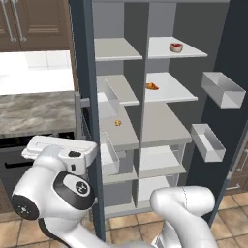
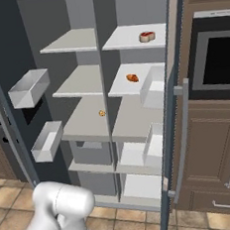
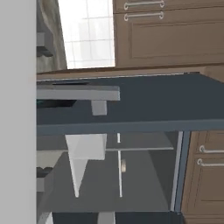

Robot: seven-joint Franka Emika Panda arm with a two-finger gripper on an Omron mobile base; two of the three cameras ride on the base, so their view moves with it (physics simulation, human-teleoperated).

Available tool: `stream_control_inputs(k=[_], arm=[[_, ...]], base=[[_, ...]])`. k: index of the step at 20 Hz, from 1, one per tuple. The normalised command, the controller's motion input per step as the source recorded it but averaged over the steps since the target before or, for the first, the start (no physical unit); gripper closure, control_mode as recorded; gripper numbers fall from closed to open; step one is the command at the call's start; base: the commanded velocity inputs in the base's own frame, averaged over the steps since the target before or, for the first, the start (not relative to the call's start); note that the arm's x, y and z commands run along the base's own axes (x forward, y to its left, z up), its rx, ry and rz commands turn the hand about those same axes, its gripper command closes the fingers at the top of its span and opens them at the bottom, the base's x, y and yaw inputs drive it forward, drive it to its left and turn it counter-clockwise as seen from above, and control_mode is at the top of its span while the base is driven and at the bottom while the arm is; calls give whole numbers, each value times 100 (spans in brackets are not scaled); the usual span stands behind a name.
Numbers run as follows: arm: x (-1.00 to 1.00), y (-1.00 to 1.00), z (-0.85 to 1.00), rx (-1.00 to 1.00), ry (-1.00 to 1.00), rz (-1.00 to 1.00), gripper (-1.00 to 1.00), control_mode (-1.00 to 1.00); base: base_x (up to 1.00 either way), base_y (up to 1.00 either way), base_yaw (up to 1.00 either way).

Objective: Pick up the frozen steak from the freezer, place it on any shelf in the fridge, and close the fridge and freezer doors when done.

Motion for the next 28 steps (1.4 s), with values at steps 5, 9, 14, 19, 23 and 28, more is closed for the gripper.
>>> stream_control_inputs(k=[5,9,14,19,23,28], arm=[[33,20,-21,19,0,-20,-100,-100],[48,1,-8,9,1,-20,-100,-100],[45,1,-13,0,1,-16,-100,-100],[49,18,-17,0,0,-13,-100,-100],[55,13,-17,0,0,-11,-100,-100],[61,12,-21,0,0,-9,-100,-100]], base=[[0,0,0],[0,0,0],[0,0,0],[0,0,0],[0,0,0],[0,0,0]])
